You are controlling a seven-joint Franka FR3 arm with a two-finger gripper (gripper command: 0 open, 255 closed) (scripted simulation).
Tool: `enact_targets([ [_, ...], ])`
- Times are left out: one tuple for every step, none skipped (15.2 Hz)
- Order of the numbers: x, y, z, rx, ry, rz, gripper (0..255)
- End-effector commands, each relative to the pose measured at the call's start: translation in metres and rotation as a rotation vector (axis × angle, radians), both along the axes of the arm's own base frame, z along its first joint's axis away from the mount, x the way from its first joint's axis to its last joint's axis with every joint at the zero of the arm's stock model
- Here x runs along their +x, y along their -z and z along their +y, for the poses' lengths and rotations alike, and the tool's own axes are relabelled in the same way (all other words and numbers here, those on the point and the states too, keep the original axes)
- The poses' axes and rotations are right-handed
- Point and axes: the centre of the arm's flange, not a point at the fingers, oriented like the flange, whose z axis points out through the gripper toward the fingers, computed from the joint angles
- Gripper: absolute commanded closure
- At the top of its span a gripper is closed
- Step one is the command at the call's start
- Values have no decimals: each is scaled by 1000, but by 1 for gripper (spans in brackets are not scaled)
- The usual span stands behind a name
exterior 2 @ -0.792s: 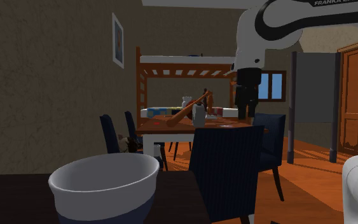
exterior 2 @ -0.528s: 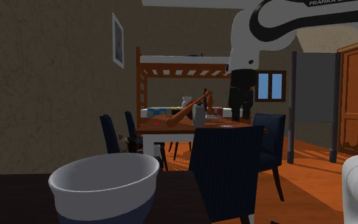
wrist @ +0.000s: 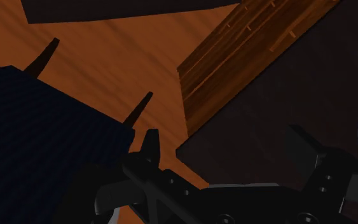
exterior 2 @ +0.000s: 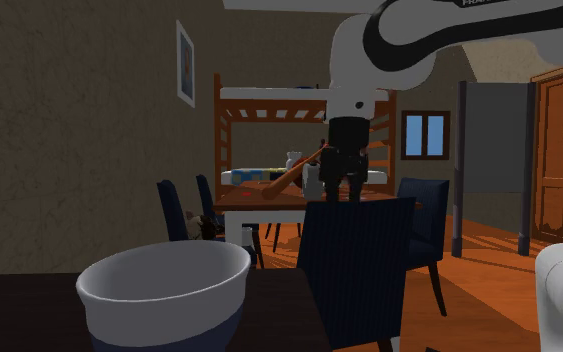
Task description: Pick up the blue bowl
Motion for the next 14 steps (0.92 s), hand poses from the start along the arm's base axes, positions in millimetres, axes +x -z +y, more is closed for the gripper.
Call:
enact_targets([
  [12,6,22,17,-1,-1,0],
  [17,9,33,24,-2,-1,0],
  [22,11,43,32,-2,-2,0],
  [27,14,54,39,-3,-2,0],
  [32,16,65,47,-4,-2,0],
  [37,19,76,54,-5,-3,0],
  [42,21,87,61,-6,-3,0],
  [47,23,98,69,-7,-3,0],
  [52,25,109,76,-8,-4,0],
  [57,27,119,84,-9,-4,0],
  [62,29,130,91,-9,-4,0],
  [66,31,141,99,-10,-5,0],
  [71,33,152,106,-11,-5,0],
  [76,34,163,114,-12,-5,0],
])
